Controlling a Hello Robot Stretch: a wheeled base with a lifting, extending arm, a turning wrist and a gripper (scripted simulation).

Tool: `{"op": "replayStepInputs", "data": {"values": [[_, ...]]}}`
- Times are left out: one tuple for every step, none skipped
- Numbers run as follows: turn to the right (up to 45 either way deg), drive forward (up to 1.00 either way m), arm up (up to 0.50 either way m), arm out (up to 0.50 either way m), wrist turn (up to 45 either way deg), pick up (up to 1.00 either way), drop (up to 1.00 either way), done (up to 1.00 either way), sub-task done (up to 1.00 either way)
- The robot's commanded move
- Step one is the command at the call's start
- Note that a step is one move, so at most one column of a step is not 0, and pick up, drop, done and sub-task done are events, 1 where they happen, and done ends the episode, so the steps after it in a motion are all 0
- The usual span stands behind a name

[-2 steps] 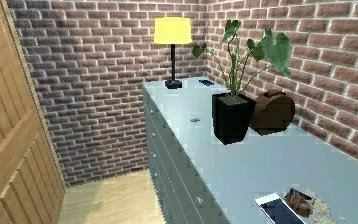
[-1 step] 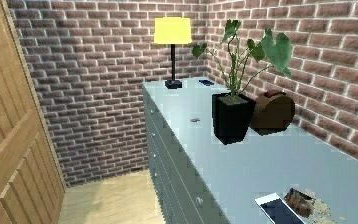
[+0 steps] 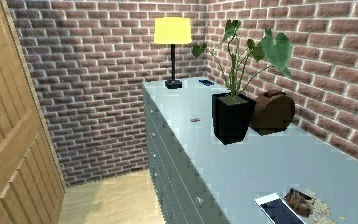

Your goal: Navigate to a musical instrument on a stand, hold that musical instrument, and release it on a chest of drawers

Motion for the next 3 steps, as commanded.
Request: {"op": "replayStepInputs", "data": {"values": [[0.0,0.00,0.00,0.18,0.0,0.00,0.00,0.00,0.00],[0.0,0.00,0.00,0.00,45.0,0.00,0.00,0.00,0.00],[0.0,0.00,0.00,0.00,45.0,0.00,0.00,0.00,0.00]]}}
